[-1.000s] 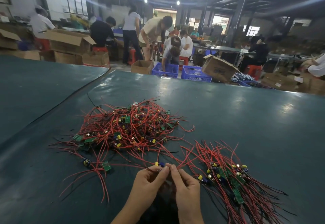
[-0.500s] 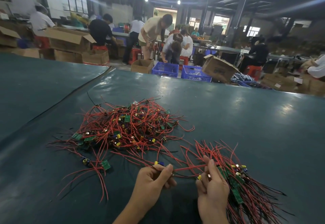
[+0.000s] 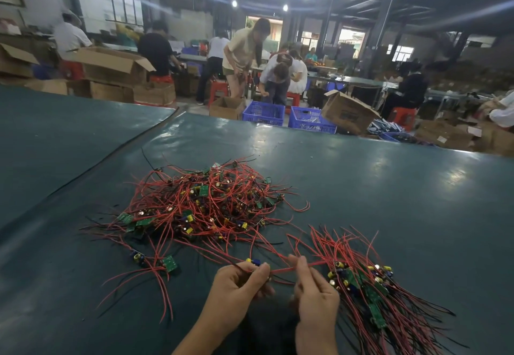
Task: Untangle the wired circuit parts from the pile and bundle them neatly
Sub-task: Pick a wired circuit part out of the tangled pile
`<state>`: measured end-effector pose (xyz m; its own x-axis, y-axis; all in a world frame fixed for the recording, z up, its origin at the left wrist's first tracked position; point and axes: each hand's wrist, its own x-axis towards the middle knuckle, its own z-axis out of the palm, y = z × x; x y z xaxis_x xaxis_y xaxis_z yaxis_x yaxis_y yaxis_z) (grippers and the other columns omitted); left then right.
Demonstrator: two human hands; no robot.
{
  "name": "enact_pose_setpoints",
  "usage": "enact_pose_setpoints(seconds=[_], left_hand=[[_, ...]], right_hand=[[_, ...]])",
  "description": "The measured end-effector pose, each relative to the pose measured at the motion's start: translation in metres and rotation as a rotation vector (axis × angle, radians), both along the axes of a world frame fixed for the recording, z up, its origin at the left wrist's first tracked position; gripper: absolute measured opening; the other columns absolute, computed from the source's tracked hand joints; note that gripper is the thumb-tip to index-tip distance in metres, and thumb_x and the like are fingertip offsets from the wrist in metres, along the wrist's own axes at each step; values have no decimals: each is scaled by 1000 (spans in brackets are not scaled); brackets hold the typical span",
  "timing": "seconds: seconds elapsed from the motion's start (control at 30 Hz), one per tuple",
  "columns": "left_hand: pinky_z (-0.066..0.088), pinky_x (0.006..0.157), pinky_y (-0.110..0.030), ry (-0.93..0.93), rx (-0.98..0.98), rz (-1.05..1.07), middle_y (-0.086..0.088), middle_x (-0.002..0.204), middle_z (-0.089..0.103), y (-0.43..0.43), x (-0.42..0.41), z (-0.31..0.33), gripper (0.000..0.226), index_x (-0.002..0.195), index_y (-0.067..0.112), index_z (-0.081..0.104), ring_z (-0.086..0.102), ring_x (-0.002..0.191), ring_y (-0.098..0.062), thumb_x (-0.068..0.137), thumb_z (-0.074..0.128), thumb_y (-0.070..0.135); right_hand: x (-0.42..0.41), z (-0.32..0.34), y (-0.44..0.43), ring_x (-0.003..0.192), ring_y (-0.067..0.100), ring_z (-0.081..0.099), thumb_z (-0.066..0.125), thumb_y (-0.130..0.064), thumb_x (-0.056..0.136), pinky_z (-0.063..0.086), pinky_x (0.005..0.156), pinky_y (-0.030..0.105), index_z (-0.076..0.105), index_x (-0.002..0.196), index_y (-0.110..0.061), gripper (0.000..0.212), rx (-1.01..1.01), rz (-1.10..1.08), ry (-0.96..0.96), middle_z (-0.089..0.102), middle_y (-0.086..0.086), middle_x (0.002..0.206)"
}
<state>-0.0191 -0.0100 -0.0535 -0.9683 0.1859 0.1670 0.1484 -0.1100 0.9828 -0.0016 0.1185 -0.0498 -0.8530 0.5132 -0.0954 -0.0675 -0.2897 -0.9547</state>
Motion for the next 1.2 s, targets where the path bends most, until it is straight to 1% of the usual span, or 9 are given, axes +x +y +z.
enact_pose_setpoints(seconds=[0.13,0.3,0.37,0.47,0.57,0.67,0.83,0.97,1.2], left_hand=[[48,58,-17,17,-21,-32,-10,66,72,2,1,-1,32,61,16,72,62,57,-8,81,61,40],[52,59,-26,-41,53,14,-16,67,70,3,-1,-5,43,66,10,72,65,59,-21,84,53,45],[53,60,-27,-57,53,17,-15,67,71,3,-2,-8,47,69,8,73,65,60,-24,87,48,44],[47,60,-27,-61,50,2,-11,66,67,5,0,-8,49,72,6,74,60,62,-21,90,45,41],[47,58,-26,-40,8,-16,-10,63,67,4,0,-7,50,70,8,73,61,60,-18,93,43,40],[41,52,-31,24,-91,43,-9,52,58,0,0,-7,59,57,6,63,53,50,-19,89,44,52],[42,50,-26,69,-152,184,-5,52,62,-3,-4,-10,50,59,16,71,56,48,-18,87,44,48],[50,49,-23,-86,26,292,-10,57,66,-14,-13,-4,52,64,8,69,61,49,-17,87,41,46],[48,54,-31,-136,171,393,-13,64,68,-19,-15,-2,57,66,6,69,60,50,-17,100,38,39]], right_hand=[[-1,0,18,39,4,19,63,-24,92,22,34,17,81,83,-16,21,-122,-113,18,25,-8,46],[3,0,4,41,6,34,63,-44,77,31,39,19,77,85,-12,35,7,7,57,38,-7,47],[4,-4,-7,46,6,46,64,-46,74,41,46,18,65,80,-4,42,126,96,59,50,-5,50],[5,-10,-20,52,11,45,62,-57,71,41,51,21,49,70,-6,53,263,258,81,45,-2,54],[5,-12,-18,55,18,48,56,-58,80,42,54,30,59,66,-3,57,393,305,58,51,8,56],[4,-13,-14,67,25,64,48,-41,97,50,65,37,74,70,-17,45,476,321,35,67,14,66],[8,-5,-17,46,6,35,41,-52,88,29,49,19,38,48,-20,51,558,264,62,33,-5,45],[10,0,-12,41,4,27,42,-39,95,24,45,16,35,42,-23,56,512,191,94,26,-9,41],[12,2,-13,42,12,24,41,-53,85,21,46,27,35,45,-20,52,395,200,76,24,-5,44]])
